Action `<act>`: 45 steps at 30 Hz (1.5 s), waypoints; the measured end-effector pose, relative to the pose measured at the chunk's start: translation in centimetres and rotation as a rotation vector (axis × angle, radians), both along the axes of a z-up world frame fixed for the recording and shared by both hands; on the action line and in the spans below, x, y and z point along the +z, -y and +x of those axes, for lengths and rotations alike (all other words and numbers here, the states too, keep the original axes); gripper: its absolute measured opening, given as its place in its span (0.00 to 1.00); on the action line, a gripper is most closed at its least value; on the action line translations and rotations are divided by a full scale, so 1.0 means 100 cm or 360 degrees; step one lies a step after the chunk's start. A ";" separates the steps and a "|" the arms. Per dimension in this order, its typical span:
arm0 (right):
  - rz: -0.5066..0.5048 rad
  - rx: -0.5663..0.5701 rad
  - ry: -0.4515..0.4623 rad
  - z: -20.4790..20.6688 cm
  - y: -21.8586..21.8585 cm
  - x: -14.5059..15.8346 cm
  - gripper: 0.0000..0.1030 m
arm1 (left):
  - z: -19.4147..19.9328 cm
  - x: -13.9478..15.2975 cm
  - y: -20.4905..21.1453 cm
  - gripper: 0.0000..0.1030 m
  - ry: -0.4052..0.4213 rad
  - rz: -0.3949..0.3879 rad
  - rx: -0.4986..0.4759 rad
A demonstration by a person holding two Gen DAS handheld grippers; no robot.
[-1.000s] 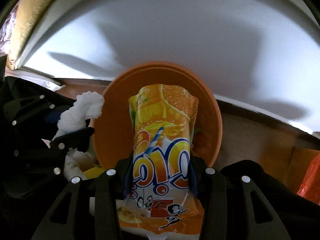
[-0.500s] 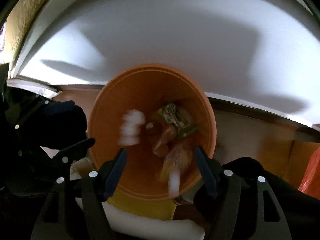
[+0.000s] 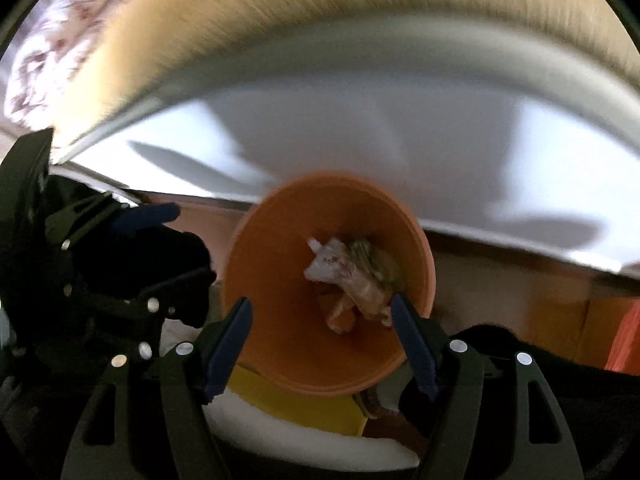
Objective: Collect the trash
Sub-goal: 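Move both tools back up over the bed, then grasp the white foam stick with the left tool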
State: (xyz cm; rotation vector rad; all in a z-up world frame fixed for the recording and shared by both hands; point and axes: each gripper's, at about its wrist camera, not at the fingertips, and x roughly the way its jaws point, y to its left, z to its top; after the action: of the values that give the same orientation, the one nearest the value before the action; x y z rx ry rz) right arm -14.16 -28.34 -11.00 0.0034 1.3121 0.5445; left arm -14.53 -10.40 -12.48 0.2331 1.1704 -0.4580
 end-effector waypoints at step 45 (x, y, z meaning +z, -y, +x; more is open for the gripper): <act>0.0070 -0.0097 0.0061 0.409 -0.117 0.107 0.52 | 0.216 0.095 -0.075 0.85 0.0371 -0.0298 0.0606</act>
State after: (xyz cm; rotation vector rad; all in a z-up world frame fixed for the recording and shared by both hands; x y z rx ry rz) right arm 26.77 -16.69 -0.30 0.0685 1.2587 0.5192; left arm 7.03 -2.88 -3.01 -0.0979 0.9092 -0.1956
